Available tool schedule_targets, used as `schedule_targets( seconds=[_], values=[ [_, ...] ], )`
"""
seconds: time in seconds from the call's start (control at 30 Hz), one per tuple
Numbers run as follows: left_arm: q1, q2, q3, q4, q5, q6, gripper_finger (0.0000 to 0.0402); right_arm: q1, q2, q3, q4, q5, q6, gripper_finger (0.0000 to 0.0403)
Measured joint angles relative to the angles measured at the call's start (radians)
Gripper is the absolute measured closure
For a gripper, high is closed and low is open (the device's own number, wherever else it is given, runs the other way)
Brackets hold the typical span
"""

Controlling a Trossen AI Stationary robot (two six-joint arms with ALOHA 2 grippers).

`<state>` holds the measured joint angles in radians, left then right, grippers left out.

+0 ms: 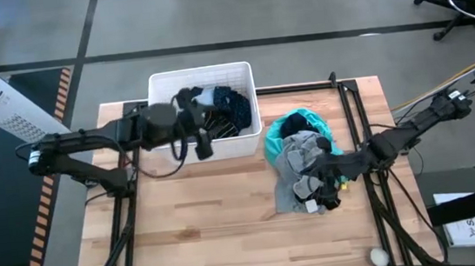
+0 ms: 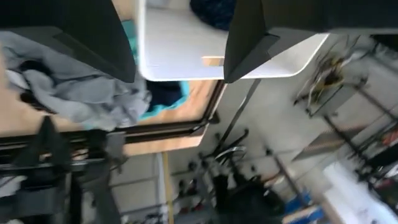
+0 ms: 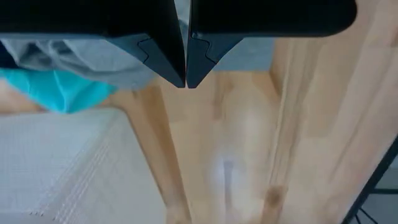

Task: Sort clothes
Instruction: Put the gray sock into the white laundry bin

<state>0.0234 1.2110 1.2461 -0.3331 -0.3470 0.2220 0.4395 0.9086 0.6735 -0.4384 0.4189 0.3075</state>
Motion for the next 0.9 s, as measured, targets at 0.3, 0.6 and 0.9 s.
schedule_targets(
  seconds=[0.3,0.6,0.9],
  values=[
    [-0.131,-0.179,-0.274,0.249,0.000,-0.027,0.0210,0.095,0.264,0.222,-0.327,0.005,0.223,0.0338],
    [-0.207,-0.265,-0.401,0.289,-0.004,-0.093,0.0225,0.123,0.512,0.417,-0.614,0.115,0.389,0.0210],
    [-0.214,-0.262,-0.419,0.289,-0.008,-0.100,0.0230,0.107,0.629,0.507,-0.734,0.061,0.382,0.0161]
  ],
)
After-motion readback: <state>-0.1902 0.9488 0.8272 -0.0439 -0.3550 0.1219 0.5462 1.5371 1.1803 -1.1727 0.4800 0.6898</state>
